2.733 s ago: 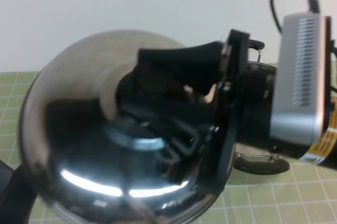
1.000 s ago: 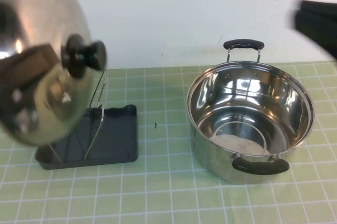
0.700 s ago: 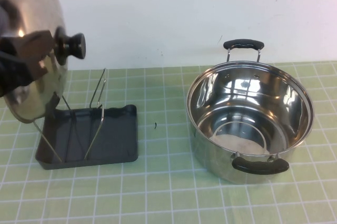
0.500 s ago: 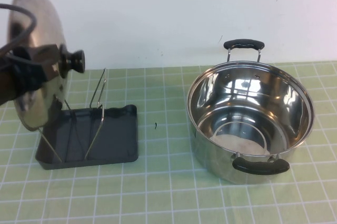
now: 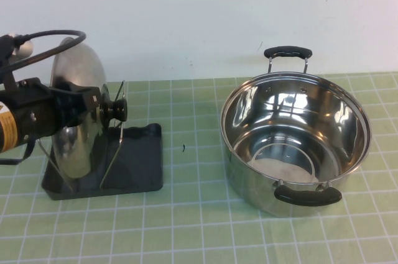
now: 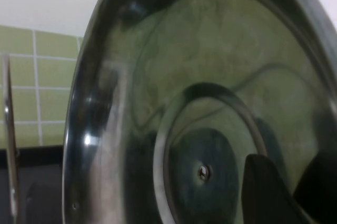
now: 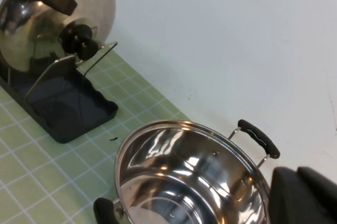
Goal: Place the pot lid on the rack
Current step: Place the pot lid on the pot rack
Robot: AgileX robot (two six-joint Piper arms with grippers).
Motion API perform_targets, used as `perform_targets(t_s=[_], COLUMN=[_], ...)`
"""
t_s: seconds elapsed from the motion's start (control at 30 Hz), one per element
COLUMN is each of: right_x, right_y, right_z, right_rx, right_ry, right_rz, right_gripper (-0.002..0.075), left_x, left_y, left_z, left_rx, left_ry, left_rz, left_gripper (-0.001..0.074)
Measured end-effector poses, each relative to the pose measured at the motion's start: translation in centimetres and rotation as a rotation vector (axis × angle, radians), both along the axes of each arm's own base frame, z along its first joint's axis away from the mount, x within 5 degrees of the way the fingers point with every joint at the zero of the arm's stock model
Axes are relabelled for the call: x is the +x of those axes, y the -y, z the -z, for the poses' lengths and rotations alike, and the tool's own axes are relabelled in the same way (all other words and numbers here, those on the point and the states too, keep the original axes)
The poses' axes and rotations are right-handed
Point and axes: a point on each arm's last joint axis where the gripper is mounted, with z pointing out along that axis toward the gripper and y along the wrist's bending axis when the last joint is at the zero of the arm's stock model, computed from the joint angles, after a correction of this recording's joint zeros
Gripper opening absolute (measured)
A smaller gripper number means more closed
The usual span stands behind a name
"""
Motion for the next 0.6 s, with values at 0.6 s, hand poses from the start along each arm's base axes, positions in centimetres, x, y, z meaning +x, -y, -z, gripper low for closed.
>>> perform_targets(t_s=[0.6], right_x=[0.0], right_y=[-0.1], right_z=[-0.1], right_rx=[0.014], right_ry=[0.01], right_rz=[-0.008], right_gripper=[-0.0001], left_x=[2.3], left_y=[0.0], left_z=[3.0], left_rx=[0.111], left_ry=[-0.013], left_rz=[0.045], left_gripper=[0.0387])
